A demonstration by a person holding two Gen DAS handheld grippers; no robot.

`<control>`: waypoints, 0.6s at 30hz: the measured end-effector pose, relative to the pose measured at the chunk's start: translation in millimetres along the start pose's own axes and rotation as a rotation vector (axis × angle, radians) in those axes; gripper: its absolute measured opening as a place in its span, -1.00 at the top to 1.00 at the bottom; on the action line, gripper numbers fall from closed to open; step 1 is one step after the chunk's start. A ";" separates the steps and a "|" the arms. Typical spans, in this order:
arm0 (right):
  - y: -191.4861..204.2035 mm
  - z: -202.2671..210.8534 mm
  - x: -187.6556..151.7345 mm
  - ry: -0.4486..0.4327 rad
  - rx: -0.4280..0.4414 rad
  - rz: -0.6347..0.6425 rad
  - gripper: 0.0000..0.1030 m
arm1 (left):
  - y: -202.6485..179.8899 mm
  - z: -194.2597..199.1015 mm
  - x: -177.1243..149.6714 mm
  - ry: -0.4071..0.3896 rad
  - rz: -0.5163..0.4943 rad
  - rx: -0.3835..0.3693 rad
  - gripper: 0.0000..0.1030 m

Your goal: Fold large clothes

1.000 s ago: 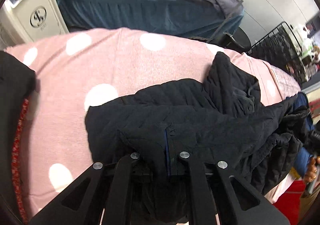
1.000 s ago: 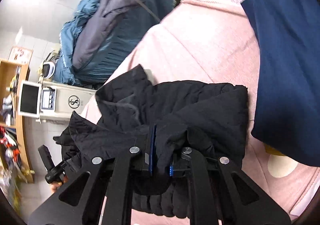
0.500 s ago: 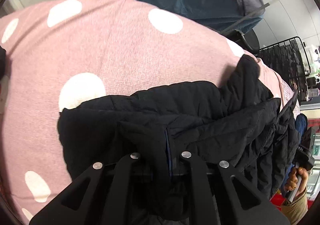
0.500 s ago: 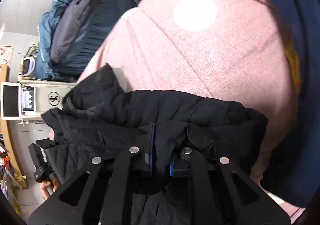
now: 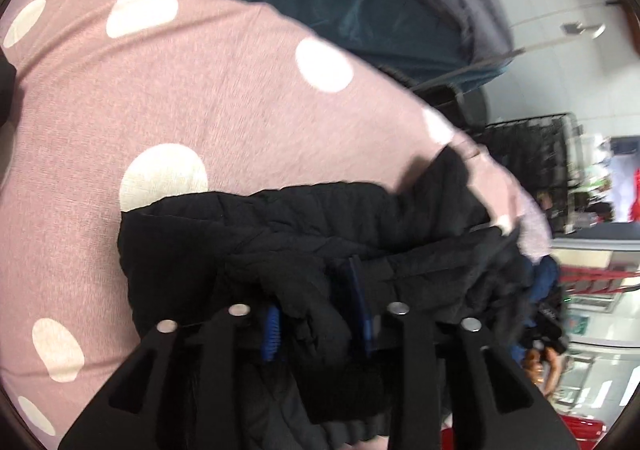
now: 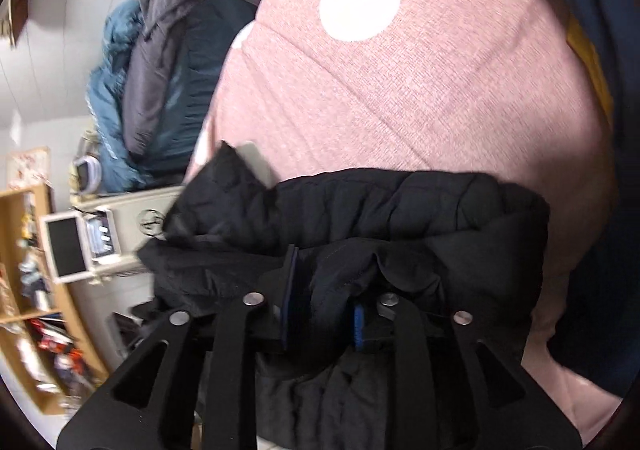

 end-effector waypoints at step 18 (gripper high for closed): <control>12.5 114.5 -16.6 -0.241 -0.132 0.018 -0.50 | 5.0 77.0 -64.5 -0.362 -0.360 0.359 -0.61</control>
Point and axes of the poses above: each gripper's, at about its wrist camera, not at the fingertips, and z roughly against the way its jaws point, y to its left, x to its top, the point moved 7 cm from there along -z, roughly the way its jaws point, and after that the axes turned 13 degrees about z, right-handed, at the moved point
